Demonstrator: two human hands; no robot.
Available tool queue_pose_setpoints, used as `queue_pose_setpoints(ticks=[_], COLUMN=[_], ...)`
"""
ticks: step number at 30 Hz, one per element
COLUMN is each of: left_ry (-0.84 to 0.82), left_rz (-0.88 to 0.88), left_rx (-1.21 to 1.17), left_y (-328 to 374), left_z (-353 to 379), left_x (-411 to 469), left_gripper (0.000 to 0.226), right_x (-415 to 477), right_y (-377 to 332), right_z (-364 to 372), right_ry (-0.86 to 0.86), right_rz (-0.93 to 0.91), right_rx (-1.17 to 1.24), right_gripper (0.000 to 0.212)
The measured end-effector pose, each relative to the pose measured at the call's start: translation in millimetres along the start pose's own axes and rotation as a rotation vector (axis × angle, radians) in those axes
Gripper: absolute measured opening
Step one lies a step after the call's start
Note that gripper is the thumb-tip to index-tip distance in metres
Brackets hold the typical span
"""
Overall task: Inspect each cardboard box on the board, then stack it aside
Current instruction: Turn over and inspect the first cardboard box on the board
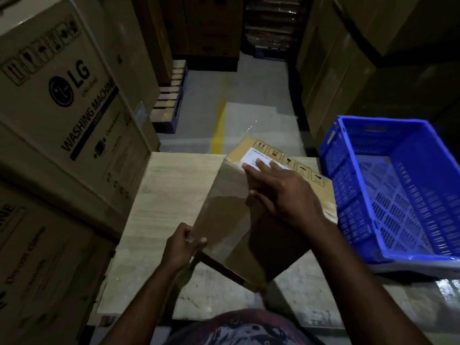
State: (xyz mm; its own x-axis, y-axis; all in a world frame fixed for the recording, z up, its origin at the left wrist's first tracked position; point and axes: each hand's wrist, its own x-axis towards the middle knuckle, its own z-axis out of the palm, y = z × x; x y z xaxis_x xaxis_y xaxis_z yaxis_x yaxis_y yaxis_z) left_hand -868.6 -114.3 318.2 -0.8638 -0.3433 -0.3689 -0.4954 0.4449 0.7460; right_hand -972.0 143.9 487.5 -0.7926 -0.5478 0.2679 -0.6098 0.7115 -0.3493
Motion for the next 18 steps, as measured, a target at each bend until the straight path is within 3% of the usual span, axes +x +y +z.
queue_pose_setpoints(ticks=[4,9,14,18], left_ry=[-0.114,-0.054,0.017,0.092], left_rz=[0.153,0.421,0.536,0.618], left_rx=[-0.138,-0.413,-0.201,-0.205], left_y=[40.5,106.8,103.6,92.9], left_z=[-28.2,-71.4,-63.1,-46.8], left_x=[-21.4,-46.1,-50.6,-64.5], left_gripper=[0.029,0.079,0.059,0.051], right_x=[1.4,-0.9,-5.1,-17.8], right_y=[-23.9,-56.4,-45.3,-41.8], right_z=[11.6,26.3,25.0,26.0], right_ry=[-0.102,-0.217,-0.175,-0.154], right_rz=[-0.143,-0.298,-0.423,-0.271], right_rx=[-0.045,-0.055,-0.039,-0.047], right_gripper=[0.053,0.053,0.057,0.079])
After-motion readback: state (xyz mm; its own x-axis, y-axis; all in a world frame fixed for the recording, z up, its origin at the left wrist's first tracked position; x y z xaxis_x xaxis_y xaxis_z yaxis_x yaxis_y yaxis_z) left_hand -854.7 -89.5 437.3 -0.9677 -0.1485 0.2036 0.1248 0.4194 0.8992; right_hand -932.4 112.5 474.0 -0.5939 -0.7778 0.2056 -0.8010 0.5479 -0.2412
